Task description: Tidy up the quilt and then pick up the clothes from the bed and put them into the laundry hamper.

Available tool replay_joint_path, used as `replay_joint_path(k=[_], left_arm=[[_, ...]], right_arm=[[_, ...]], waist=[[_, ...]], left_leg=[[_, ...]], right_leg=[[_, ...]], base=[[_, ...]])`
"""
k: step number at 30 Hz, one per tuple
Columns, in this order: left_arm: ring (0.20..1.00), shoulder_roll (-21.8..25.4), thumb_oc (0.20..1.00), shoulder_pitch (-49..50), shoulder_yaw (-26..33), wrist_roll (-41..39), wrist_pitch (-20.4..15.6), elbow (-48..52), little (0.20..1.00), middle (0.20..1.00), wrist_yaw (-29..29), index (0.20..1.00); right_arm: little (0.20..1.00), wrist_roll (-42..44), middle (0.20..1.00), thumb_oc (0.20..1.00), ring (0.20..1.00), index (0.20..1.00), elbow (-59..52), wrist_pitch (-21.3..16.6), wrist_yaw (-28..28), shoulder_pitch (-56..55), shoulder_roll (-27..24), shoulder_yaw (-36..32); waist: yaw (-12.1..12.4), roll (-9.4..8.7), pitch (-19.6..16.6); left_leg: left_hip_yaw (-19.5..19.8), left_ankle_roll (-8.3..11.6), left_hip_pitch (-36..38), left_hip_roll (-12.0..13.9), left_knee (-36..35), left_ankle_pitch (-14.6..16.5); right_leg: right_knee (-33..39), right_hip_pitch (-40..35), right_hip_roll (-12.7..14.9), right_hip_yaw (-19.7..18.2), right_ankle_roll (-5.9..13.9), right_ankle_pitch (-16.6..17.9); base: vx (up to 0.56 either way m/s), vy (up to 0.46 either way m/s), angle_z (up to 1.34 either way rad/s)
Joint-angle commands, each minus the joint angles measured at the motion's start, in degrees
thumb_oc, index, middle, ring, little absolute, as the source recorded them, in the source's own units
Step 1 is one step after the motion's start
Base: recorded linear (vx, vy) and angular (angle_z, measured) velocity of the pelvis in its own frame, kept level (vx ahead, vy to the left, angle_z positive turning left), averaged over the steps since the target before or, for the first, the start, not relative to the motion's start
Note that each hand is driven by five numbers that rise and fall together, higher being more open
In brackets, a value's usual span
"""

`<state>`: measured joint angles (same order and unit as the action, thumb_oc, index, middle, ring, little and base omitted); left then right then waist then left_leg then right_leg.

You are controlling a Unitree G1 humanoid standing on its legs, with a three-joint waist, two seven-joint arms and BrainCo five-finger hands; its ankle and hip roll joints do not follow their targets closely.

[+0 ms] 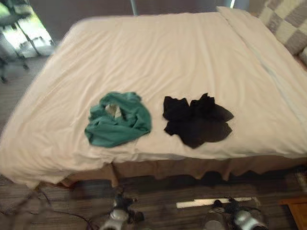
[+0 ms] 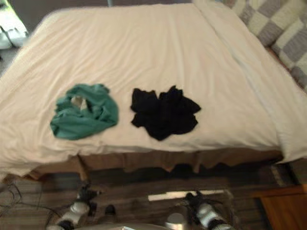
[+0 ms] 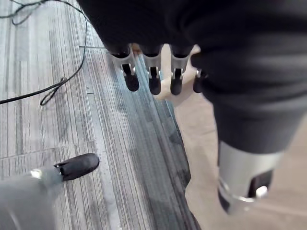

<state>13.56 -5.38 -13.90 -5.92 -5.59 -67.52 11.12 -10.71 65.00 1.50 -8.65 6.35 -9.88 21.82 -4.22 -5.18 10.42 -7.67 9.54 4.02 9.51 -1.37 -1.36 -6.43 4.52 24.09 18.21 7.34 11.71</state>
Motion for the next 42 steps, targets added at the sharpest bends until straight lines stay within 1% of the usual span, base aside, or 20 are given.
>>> replay_joint_path(k=[1, 2, 3, 4, 5, 6, 8, 12, 19, 20, 23, 25, 26, 27, 29, 32, 39, 40, 41, 42], left_arm=[[1.0, -1.01, 1.0, 2.78, 0.73, 2.45, 0.71, -0.69, 1.0, 1.0, -0.88, 1.0], [1.0, -0.62, 1.0, 3.4, 1.15, 2.74, 0.78, -1.14, 1.0, 1.0, -1.03, 1.0], [1.0, -0.49, 1.0, 3.61, 0.84, 3.36, 0.9, -1.42, 1.0, 1.0, -1.05, 1.0], [1.0, -0.47, 1.0, 3.78, 0.8, 3.69, 0.66, -1.45, 1.0, 1.0, -0.99, 1.0], [1.0, -0.47, 1.0, 3.77, 0.81, 3.7, 0.66, -1.46, 1.0, 1.0, -0.99, 1.0], [1.0, -0.54, 1.0, 3.38, 0.62, 3.67, 0.64, -1.57, 1.0, 1.0, -1.14, 1.0], [1.0, -1.49, 1.0, 2.2, 0.8, 3.08, 0.66, -2.42, 1.0, 1.0, -0.41, 1.0], [1.0, -2.47, 1.0, 3.62, 2.54, 1.39, 1.17, -3.45, 1.0, 1.0, 0.13, 1.0], [1.0, -0.11, 1.0, 8.61, 15.2, -4.7, 2.15, -10.13, 1.0, 1.0, 5.06, 1.0], [1.0, 2.49, 1.0, 9.67, 19.75, -7.81, 1.28, -9.25, 1.0, 1.0, 6.04, 1.0], [1.0, 6.04, 1.0, 10.03, 22.75, -8.42, -0.07, -4.98, 1.0, 1.0, 7.78, 1.0], [1.0, 10.62, 1.0, 9.44, 23.88, -5.72, -1.13, 5.13, 1.0, 1.0, 11.07, 1.0], [1.0, 17.16, 1.0, 8.5, 24.34, 0.39, -1.71, 16.45, 1.0, 1.0, 13.57, 1.0], [1.0, 17.13, 1.0, 8.58, 24.39, 0.51, -1.51, 16.73, 1.0, 1.0, 13.61, 1.0], [1.0, 23.44, 1.0, 5.38, 20.25, 13.3, -2.14, 30.35, 1.0, 1.0, 15.11, 1.0], [1.0, 25.54, 1.0, 3.17, 16.91, 20.36, -3.14, 40.85, 1.0, 1.0, 14.98, 1.0], [1.0, 24.27, 1.0, 2.77, 11.02, 24.94, -5.47, 55.17, 1.0, 1.0, 8.88, 1.0], [1.0, 42.49, 1.0, 5.56, 24.8, 13.66, -8.12, 44.95, 1.0, 1.0, 0.53, 1.0], [1.0, 34.93, 1.0, 5.03, 19.6, 15.09, -7.2, 48.81, 1.0, 1.0, 3.46, 1.0], [1.0, 33.26, 1.0, 5.34, 17.0, 16.97, -7.4, 50.94, 1.0, 1.0, 3.21, 1.0]], right_arm=[[1.0, 0.07, 1.0, 1.0, 1.0, 1.0, -1.98, -1.45, 0.86, 2.78, 2.04, 2.86], [1.0, -1.21, 1.0, 1.0, 1.0, 1.0, -2.06, -1.68, 0.95, 2.77, 2.09, 3.87], [1.0, -2.51, 1.0, 1.0, 1.0, 1.0, -2.59, -1.99, 0.97, 2.59, 2.05, 5.57], [1.0, -2.41, 1.0, 1.0, 1.0, 1.0, -3.11, -2.22, 0.73, 2.41, 1.8, 6.16], [1.0, -2.41, 1.0, 1.0, 1.0, 1.0, -3.12, -2.21, 0.73, 2.41, 1.8, 6.16], [1.0, -2.13, 1.0, 1.0, 1.0, 1.0, -2.93, -2.4, 0.67, 1.62, 1.65, 7.09], [1.0, -0.68, 1.0, 1.0, 1.0, 1.0, -2.32, -2.08, -0.1, 2.27, 1.79, 6.73], [1.0, 1.06, 1.0, 1.0, 1.0, 1.0, 1.43, -1.21, -1.34, 1.9, 1.12, 3.63], [1.0, 15.07, 1.0, 1.0, 1.0, 1.0, 6.83, -1.79, -8.13, -2.79, -5.93, -16.71], [1.0, 17.58, 1.0, 1.0, 1.0, 1.0, 3.32, -3.11, -10.48, -4.72, -9.42, -22.16], [1.0, 15.58, 1.0, 1.0, 1.0, 1.0, -4.52, -3.83, -14.42, -7.0, -13.22, -26.16], [1.0, 11.95, 1.0, 1.0, 1.0, 1.0, -12.9, -4.38, -17.7, -8.54, -16.76, -28.59], [1.0, 7.91, 1.0, 1.0, 1.0, 1.0, -21.18, -4.67, -19.38, -9.34, -21.0, -30.33], [1.0, 7.81, 1.0, 1.0, 1.0, 1.0, -21.47, -4.49, -19.35, -9.48, -20.9, -30.47], [1.0, -0.46, 1.0, 1.0, 1.0, 1.0, -28.84, -5.31, -20.99, -8.02, -26.25, -29.93], [1.0, -5.16, 1.0, 1.0, 1.0, 1.0, -35.75, -6.09, -20.83, -5.96, -30.41, -28.49], [1.0, -12.17, 1.0, 1.0, 1.0, 1.0, -49.41, -7.88, -15.77, -0.58, -35.08, -20.81], [1.0, -10.62, 1.0, 1.0, 1.0, 1.0, -52.42, -9.58, -11.0, -1.48, -40.33, -23.84], [1.0, -12.01, 1.0, 1.0, 1.0, 1.0, -55.06, -8.82, -12.54, -1.02, -38.73, -22.01], [1.0, -12.9, 1.0, 1.0, 1.0, 1.0, -56.18, -9.11, -12.32, -1.09, -38.33, -21.24]], waist=[[1.66, 3.82, 1.07], [1.61, 3.73, 1.16], [1.09, 3.49, 1.6], [1.02, 3.36, 1.82], [1.0, 3.38, 1.68], [0.91, 3.23, 1.8], [1.04, 2.79, 1.87], [1.32, 2.99, 0.55], [-0.35, 2.85, -2.95], [-0.85, 3.0, -3.38], [-1.38, 3.39, -3.73], [-1.8, 3.81, -3.71], [-2.36, 4.28, -3.68], [-2.33, 4.21, -3.74], [-3.16, 4.51, -3.83], [-3.59, 4.27, -4.0], [-3.08, 3.76, -3.74], [-2.29, 5.04, -3.86], [-2.62, 4.73, -3.79], [-2.73, 4.67, -3.64]], left_leg=[[-1.7, -0.46, 1.27, 3.88, -2.42, 2.2], [-1.99, -0.97, 1.88, 3.1, -2.41, 2.5], [-0.74, -2.29, 1.77, 1.2, -1.92, 2.41], [-0.31, -2.8, 1.59, 0.09, -1.6, 2.37], [-0.28, -2.8, 1.34, 0.12, -1.54, 2.28], [0.09, -3.23, 0.87, -1.08, -1.03, 2.47], [1.06, -3.26, -0.48, -2.28, 0.24, 2.28], [0.14, -3.1, -0.43, -2.09, 1.06, 2.43], [-1.22, -2.09, 1.91, -0.31, 0.23, 2.22], [-1.51, -1.9, 2.35, 0.02, -0.09, 2.13], [-1.9, -1.71, 2.92, 0.21, -0.53, 2.01], [-2.2, -1.62, 3.38, 0.39, -0.81, 1.97], [-2.35, -1.54, 3.74, 0.65, -0.96, 2.18], [-2.33, -1.57, 3.49, 0.59, -0.93, 1.92], [-2.56, -1.49, 4.03, 0.95, -1.07, 2.36], [-2.8, -1.44, 3.92, 1.04, -1.24, 2.19], [-3.71, -1.42, 4.04, 1.23, -1.52, 2.25], [-4.03, -1.35, 4.36, 1.17, -1.85, 1.72], [-4.16, -1.33, 4.48, 0.92, -2.08, 1.72], [-4.07, -1.37, 4.4, 0.81, -2.15, 1.73]], right_leg=[[-7.64, 0.39, 5.23, 4.38, 6.42, -5.32], [-8.24, 0.23, 3.08, 4.78, 6.07, -6.66], [-7.55, 1.19, -4.07, 0.65, 4.93, -9.18], [-6.31, 0.96, -7.73, -1.21, 4.26, -11.01], [-6.06, 1.04, -7.8, -1.16, 4.21, -10.78], [-3.85, -0.02, -10.38, -2.42, 2.72, -12.46], [1.12, -1.8, -11.62, -4.8, 0.94, -13.01], [4.53, -4.21, -11.1, -4.5, 1.12, -11.69], [9.46, -9.08, -11.47, -4.79, 1.87, -10.97], [9.74, -9.54, -11.42, -4.74, 2.06, -10.99], [10.05, -10.04, -11.35, -4.65, 2.29, -11.03], [10.09, -10.36, -11.37, -4.59, 2.48, -11.12], [9.99, -10.51, -11.42, -4.67, 2.74, -11.38], [9.97, -10.28, -11.36, -4.69, 2.69, -11.17], [9.85, -10.24, -11.33, -5.04, 3.01, -11.46], [9.96, -9.65, -11.39, -5.44, 3.15, -11.05], [10.47, -9.27, -11.47, -6.01, 3.35, -10.67], [10.6, -9.41, -11.35, -6.01, 3.52, -10.38], [10.58, -9.59, -11.18, -5.87, 3.65, -10.36], [10.58, -9.47, -11.18, -5.9, 3.62, -10.37]], base=[[0.0, 0.232, -0.77], [0.04, 0.367, -0.8], [0.07, 0.319, -0.55], [0.05, 0.197, -0.35], [0.03, 0.088, -0.08], [0.02, 0.037, 0.16], [0.06, 0.004, 0.39], [0.09, -0.03, 0.17], [0.12, -0.059, -0.06], [0.09, -0.036, -0.06], [0.07, -0.003, -0.08], [0.04, 0.002, -0.09], [0.0, 0.0, 0.0], [0.03, -0.002, 0.02], [0.0, 0.0, 0.0], [0.01, -0.009, -0.02], [0.02, -0.024, -0.22], [0.06, 0.04, -0.15], [0.06, 0.051, -0.06], [0.04, 0.006, -0.08]])
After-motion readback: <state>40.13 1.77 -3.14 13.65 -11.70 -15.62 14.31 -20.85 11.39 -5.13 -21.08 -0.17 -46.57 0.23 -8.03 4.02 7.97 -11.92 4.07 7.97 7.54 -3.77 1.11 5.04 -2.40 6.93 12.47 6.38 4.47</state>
